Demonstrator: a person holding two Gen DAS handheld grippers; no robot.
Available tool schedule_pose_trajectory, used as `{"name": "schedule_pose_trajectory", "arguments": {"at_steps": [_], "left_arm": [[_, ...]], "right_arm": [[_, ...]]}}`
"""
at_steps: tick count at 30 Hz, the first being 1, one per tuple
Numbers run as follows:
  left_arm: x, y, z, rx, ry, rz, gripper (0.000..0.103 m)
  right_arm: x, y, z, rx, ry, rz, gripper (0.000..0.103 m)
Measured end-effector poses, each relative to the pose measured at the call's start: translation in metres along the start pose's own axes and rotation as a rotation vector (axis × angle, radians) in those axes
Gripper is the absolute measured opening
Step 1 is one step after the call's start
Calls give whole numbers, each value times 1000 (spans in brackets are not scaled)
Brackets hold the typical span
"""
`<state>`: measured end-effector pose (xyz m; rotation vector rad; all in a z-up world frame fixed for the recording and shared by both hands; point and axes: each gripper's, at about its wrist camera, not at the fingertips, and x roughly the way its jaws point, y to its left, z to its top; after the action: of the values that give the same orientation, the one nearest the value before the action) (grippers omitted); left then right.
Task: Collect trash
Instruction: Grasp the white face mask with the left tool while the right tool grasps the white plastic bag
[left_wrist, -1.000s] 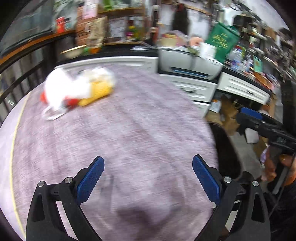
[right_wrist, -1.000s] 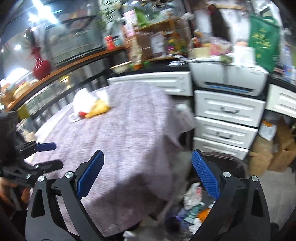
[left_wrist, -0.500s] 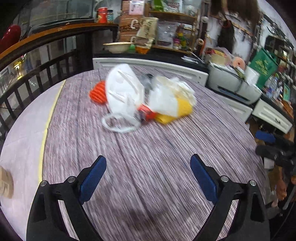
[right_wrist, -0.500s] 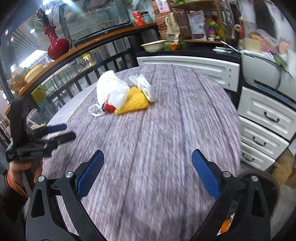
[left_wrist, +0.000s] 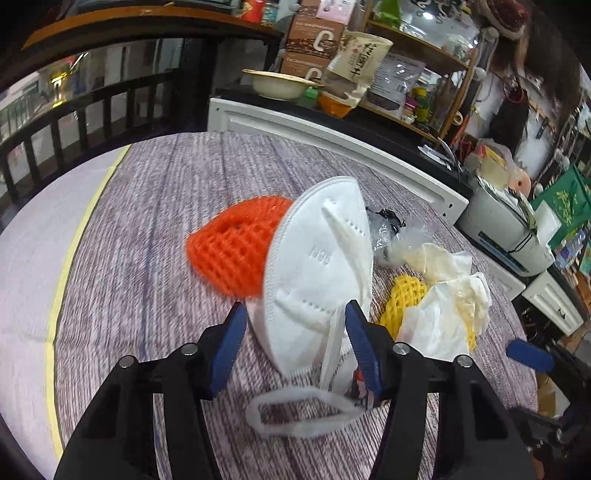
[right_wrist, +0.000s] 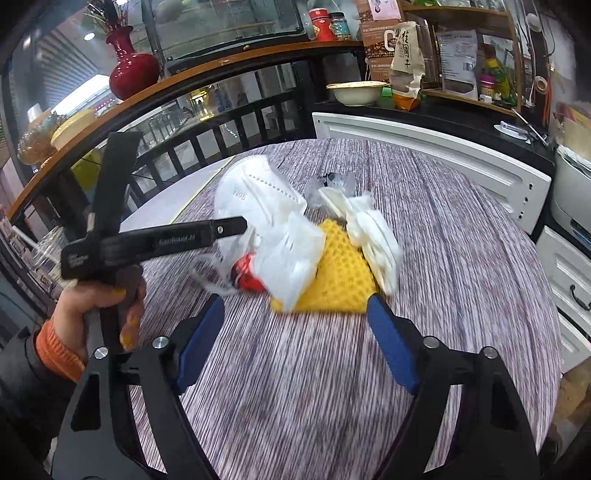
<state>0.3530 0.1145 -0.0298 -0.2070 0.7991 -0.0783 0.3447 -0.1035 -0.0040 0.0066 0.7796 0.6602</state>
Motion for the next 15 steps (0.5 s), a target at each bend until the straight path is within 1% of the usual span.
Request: {"name": "schedule_pose_trajectory", "arguments": {"at_steps": [1,2,4,6,7,8,9,10,12,15], "left_arm": [[2,0,1,2,-1,-6,50],[4,3,2,-7,-2,-16,46],[7,7,3,-28,0,-41,35],[7,7,3,-22,-11,-43,20],[5,7,2,-16,-15,-51,17],[4,7,2,-16,-18,-60,11],[1,6,1,-19,-25,-70,6],[-2,6,0,-21,-32,-82,6],[-10,1,-1,-5,-51,-95,5],[-23,-7,-6,30,-77,-86,4]], "right_arm": [[9,-2,5,6,3,-2,73],[16,-2,9,11,8,-3,72],[30,-4,15,21,24,6,61],[39,-4,17,25,40,18,52],[42,-2,18,24,48,28,47],[45,0,18,24,60,36,41],[47,1,17,25,67,40,21],[50,2,16,29,77,45,13],[49,2,14,43,73,62,11],[38,3,10,44,51,65,8]]}}
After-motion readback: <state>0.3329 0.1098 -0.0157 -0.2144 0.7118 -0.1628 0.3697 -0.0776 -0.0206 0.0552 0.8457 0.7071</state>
